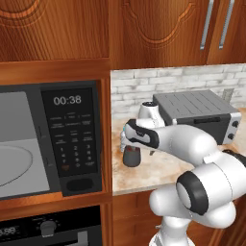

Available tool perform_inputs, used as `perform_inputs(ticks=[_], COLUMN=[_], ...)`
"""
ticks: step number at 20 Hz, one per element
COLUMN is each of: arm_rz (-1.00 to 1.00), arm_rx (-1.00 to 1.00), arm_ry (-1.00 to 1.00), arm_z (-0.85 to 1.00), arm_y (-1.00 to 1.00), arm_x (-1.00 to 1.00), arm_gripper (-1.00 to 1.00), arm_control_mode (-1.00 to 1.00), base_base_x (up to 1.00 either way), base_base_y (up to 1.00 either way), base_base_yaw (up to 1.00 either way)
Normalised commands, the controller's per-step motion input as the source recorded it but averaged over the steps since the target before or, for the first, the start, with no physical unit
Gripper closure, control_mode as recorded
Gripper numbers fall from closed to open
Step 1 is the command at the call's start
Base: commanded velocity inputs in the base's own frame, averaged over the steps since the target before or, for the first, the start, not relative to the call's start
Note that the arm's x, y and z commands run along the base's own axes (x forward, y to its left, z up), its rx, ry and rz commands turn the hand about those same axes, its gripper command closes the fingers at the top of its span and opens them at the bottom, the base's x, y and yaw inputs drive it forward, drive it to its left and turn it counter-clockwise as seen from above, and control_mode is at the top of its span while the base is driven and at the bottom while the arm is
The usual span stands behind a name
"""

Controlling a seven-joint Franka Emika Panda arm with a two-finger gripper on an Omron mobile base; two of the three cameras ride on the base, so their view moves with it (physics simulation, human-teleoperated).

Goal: Place the microwavable item in the microwave. Then, close the microwave door and press the start button.

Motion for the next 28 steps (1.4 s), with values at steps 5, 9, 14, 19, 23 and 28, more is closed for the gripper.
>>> perform_inputs(ticks=[5, 9, 14, 19, 23, 28], arm_rz=[-0.03, 0.00, 0.00, 0.00, 0.00, 0.00], arm_rx=[0.00, 0.00, 0.00, 0.00, 0.00, 0.00], arm_ry=[0.00, 0.00, 0.08, 0.14, 0.14, 0.00], arm_z=[0.04, 0.03, -0.22, -0.41, -0.48, -0.34], arm_y=[0.01, 0.00, 0.08, 0.31, 0.24, 0.00], arm_x=[-0.01, -0.01, 0.14, 0.31, 0.18, -0.25], arm_gripper=[-1.00, -1.00, -1.00, -1.00, 1.00, 1.00], arm_control_mode=[-1.00, -1.00, -1.00, -1.00, -1.00, -1.00], base_base_x=[0.00, 0.00, 0.00, 0.00, 0.00, 0.00], base_base_y=[0.00, 0.00, 0.00, 0.00, 0.00, 0.00], base_base_yaw=[0.00, 0.00, 0.00, 0.00, 0.00, 0.00])
